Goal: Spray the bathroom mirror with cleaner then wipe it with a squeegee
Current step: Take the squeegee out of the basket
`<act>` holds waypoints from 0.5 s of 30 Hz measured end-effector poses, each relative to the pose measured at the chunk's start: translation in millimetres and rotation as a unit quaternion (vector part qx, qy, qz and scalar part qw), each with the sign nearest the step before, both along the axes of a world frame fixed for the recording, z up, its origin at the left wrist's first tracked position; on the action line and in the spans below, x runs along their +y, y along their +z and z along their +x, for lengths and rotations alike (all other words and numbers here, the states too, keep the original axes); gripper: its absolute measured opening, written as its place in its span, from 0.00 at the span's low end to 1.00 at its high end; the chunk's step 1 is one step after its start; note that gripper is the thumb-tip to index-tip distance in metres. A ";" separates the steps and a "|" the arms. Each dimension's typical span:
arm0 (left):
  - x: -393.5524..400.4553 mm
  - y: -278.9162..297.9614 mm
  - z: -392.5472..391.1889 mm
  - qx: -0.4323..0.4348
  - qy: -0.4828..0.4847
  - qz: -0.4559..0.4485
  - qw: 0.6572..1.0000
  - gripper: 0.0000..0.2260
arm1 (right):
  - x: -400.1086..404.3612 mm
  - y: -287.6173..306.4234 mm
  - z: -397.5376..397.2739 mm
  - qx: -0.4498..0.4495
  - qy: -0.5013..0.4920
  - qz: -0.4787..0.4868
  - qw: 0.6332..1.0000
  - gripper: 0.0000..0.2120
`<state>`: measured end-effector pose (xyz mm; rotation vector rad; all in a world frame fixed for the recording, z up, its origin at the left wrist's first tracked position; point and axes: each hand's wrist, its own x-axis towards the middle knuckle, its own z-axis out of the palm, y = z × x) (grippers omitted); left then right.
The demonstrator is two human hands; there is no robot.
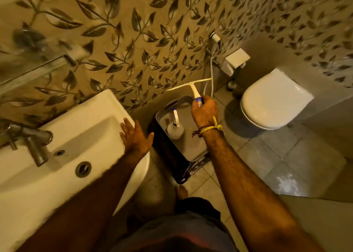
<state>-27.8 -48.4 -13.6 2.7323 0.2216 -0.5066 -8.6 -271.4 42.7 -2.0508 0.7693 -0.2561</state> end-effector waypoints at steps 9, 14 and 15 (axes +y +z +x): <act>43.0 115.1 -31.7 -0.381 -0.103 -0.155 0.906 0.34 | 123.8 147.1 -19.0 -0.262 0.023 0.024 0.964 0.08; 88.4 190.6 -21.8 -0.540 -0.100 -0.145 0.823 0.32 | 196.4 230.9 -23.2 -0.389 0.078 0.023 0.918 0.09; 99.2 203.6 -19.1 -0.564 -0.095 -0.138 0.809 0.32 | 210.9 244.4 -22.9 -0.403 0.094 0.027 0.910 0.09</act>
